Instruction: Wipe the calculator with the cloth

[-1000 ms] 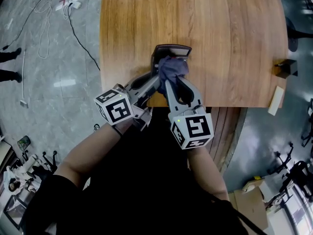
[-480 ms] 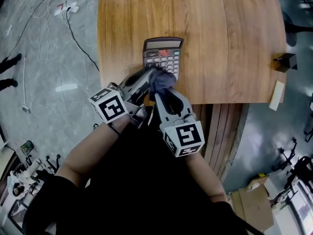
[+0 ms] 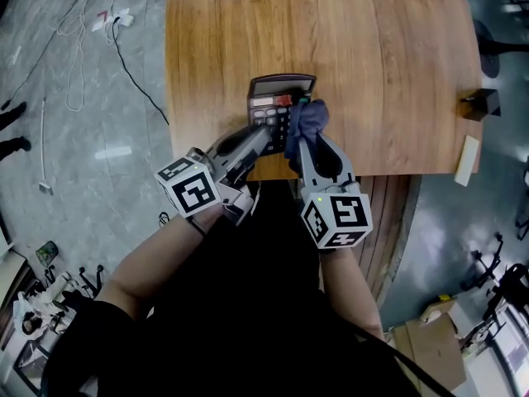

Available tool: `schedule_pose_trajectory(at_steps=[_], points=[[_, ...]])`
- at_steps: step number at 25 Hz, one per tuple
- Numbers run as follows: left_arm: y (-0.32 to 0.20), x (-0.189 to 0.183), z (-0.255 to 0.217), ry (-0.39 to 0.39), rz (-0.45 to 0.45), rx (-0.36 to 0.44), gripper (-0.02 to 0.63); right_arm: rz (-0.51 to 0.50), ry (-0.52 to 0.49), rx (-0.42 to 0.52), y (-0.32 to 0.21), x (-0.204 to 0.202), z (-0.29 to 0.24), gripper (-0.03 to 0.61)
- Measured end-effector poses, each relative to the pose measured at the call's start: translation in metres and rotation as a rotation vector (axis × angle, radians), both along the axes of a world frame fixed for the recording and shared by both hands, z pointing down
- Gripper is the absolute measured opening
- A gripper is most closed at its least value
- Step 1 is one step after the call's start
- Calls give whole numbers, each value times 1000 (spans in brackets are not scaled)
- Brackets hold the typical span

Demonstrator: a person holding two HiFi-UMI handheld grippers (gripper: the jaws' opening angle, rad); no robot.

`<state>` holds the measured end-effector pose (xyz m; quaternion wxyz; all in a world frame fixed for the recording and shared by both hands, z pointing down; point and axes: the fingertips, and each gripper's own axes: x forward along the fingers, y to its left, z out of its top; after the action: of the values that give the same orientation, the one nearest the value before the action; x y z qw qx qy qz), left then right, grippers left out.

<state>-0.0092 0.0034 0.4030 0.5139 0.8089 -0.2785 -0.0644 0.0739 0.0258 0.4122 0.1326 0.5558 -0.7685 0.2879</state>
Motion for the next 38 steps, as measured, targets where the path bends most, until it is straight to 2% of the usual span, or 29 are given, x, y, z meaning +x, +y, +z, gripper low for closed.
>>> schedule_pose_trajectory(at_steps=[6,10,14,17,21,26,31,38], points=[[12,7,-4,-14,59,26,74,49,33,58,-32,21,-20,78],[17,10,-3,-27,78,26,74,43,56,114,-46,18,-42,78],[20,13,3,-60,105,43,74,-25,95,157,-46,-7,-54,78],[20,11,4,-45,97,27,74,-113,120,179,-39,-37,-59,78],[17,9,3,-39,89,29,74,-174,83,171,-23,-63,-57,78],[16,9,7,-29,81,16,74,-123,32,170,-12,-58,-52,78],[11,1,10,-12,45,-5,74,-112,32,139,6,-56,-41,78],[4,-11,-6,-10,48,40,74,-100,37,76,35,-63,-21,78]])
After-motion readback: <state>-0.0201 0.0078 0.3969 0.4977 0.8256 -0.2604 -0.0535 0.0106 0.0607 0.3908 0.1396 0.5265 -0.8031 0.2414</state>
